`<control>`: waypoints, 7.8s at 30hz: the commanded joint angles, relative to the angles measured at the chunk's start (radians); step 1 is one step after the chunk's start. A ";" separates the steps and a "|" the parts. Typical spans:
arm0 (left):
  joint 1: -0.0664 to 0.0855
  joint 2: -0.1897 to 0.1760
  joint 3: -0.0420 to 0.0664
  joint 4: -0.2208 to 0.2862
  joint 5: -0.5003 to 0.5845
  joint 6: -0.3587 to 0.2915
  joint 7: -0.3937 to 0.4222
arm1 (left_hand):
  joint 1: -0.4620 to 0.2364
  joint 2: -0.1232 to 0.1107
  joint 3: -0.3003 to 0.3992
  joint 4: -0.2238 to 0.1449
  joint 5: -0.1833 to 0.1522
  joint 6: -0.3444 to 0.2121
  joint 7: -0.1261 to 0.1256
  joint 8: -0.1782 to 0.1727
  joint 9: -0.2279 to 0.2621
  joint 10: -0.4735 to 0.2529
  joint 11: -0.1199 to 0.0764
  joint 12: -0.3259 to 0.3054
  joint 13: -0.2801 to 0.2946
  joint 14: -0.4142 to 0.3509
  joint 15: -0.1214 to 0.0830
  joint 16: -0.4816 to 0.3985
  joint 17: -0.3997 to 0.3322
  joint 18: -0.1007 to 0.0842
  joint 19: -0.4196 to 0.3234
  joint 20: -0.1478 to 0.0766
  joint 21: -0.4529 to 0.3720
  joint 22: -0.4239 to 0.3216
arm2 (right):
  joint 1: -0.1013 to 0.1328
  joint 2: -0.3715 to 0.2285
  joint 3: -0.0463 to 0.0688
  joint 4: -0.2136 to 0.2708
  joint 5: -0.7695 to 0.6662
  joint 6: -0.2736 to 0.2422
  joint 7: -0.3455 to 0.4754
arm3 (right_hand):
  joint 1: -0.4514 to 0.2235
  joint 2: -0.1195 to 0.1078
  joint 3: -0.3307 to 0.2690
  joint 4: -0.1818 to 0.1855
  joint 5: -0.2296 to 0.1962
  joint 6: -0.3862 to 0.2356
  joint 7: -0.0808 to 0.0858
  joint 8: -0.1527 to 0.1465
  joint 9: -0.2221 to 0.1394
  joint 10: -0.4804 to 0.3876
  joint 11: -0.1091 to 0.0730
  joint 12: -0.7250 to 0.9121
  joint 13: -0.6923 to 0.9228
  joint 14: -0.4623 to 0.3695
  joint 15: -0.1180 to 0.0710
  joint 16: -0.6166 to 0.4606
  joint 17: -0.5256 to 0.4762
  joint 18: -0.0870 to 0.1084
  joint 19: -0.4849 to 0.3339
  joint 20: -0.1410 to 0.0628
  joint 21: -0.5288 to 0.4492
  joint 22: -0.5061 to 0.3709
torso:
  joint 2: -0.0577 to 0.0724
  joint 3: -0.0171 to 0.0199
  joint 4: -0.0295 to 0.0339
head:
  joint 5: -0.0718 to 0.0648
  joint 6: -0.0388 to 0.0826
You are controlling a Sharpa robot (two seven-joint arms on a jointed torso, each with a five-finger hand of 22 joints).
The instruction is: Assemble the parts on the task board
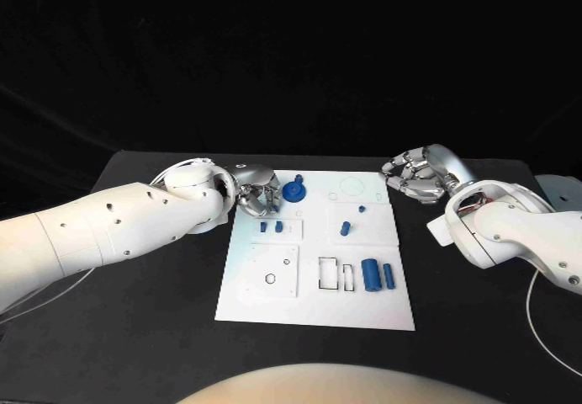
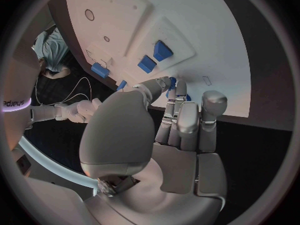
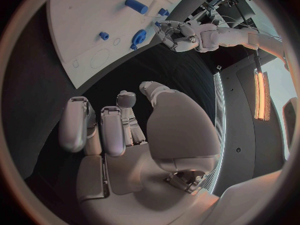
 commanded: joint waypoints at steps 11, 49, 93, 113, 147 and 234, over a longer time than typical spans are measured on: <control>-0.005 0.007 -0.001 -0.006 0.001 0.017 -0.003 | -0.011 0.000 -0.007 -0.001 -0.004 0.006 0.000 -0.009 0.001 0.008 0.003 -0.009 -0.002 -0.007 -0.002 -0.002 0.002 -0.015 -0.005 -0.001 -0.007 -0.002 | -0.001 0.000 0.000 0.001 -0.005 0.002 0.007 | 0.003 -0.009 0.004 0.000 0.006 0.003 -0.003 0.004 0.001 0.003 -0.002 -0.003 -0.001 0.028 -0.008 -0.007 0.001 0.007 0.003 -0.006 -0.006 0.063 | 0.000 -0.0001 0.0003 | -0.002 -0.001; -0.007 -0.005 -0.002 -0.006 0.014 0.014 -0.020 | -0.025 -0.025 -0.016 0.004 -0.002 -0.067 0.029 -0.083 -0.024 -0.027 0.031 -0.079 -0.014 -0.026 0.021 -0.007 -0.034 -0.007 -0.034 0.011 -0.030 -0.041 | -0.001 -0.003 0.000 0.000 -0.009 0.000 0.004 | 0.002 -0.013 0.005 -0.001 0.006 -0.002 -0.002 0.004 0.001 -0.010 -0.002 -0.023 -0.021 0.025 -0.007 -0.016 -0.009 0.010 -0.003 -0.006 -0.025 0.053 | 0.000 -0.0002 -0.0008 | -0.003 -0.001; -0.001 -0.212 0.006 0.215 1.286 -0.229 0.448 | -0.034 0.003 -0.118 0.081 0.002 -0.039 0.031 -0.100 -0.032 -0.038 0.034 -0.073 0.008 -0.211 0.026 -0.214 -0.438 0.039 -0.185 0.015 -0.283 -0.357 | -0.025 0.140 -0.003 -0.144 -0.812 0.384 -0.090 | 0.174 -0.077 0.162 -0.108 -0.257 0.057 0.009 -0.028 -0.027 -0.117 0.032 -0.729 -0.717 0.045 0.024 0.022 0.039 -0.011 0.044 0.011 0.065 0.125 | 0.001 -0.0106 0.0004 | -0.087 0.034; -0.001 -0.220 0.006 0.227 1.304 -0.221 0.464 | -0.016 0.015 -0.108 0.070 0.004 -0.045 0.036 -0.103 -0.034 -0.045 0.037 -0.068 0.010 -0.216 0.027 -0.220 -0.443 0.039 -0.183 0.014 -0.292 -0.363 | -0.052 0.183 -0.005 -0.173 -0.820 0.396 -0.088 | 0.169 -0.059 0.197 -0.129 -0.250 0.108 0.004 -0.012 -0.020 -0.055 0.022 -0.729 -0.748 0.055 0.015 0.042 0.059 -0.022 0.065 0.006 0.121 0.157 | 0.001 -0.0087 -0.0021 | -0.082 0.027; -0.001 -0.227 0.006 0.230 1.306 -0.203 0.435 | -0.009 0.014 -0.104 0.062 0.003 -0.060 0.043 -0.112 -0.038 -0.063 0.044 -0.068 0.009 -0.228 0.032 -0.230 -0.450 0.038 -0.185 0.017 -0.303 -0.370 | -0.065 0.222 -0.007 -0.211 -0.891 0.451 -0.145 | 0.155 -0.048 0.228 -0.157 -0.275 0.124 0.001 -0.009 -0.015 -0.044 0.020 -0.758 -0.774 0.052 0.010 0.038 0.051 -0.025 0.070 0.005 0.138 0.170 | 0.000 -0.0085 -0.0034 | -0.090 0.016; -0.001 -0.208 0.006 0.211 1.306 -0.191 0.393 | 0.000 0.014 -0.100 0.048 0.004 -0.082 0.055 -0.123 -0.043 -0.093 0.054 -0.060 0.011 -0.250 0.040 -0.246 -0.461 0.037 -0.194 0.024 -0.320 -0.381 | -0.094 0.208 0.002 0.114 -0.862 0.226 -0.116 | 0.128 -0.009 0.254 -0.201 -0.298 0.177 -0.022 0.022 0.015 0.029 -0.002 -0.767 -0.784 0.055 -0.008 0.047 0.059 -0.046 0.108 -0.006 0.242 0.221 | -0.001 -0.0117 -0.0003 | 0.010 0.001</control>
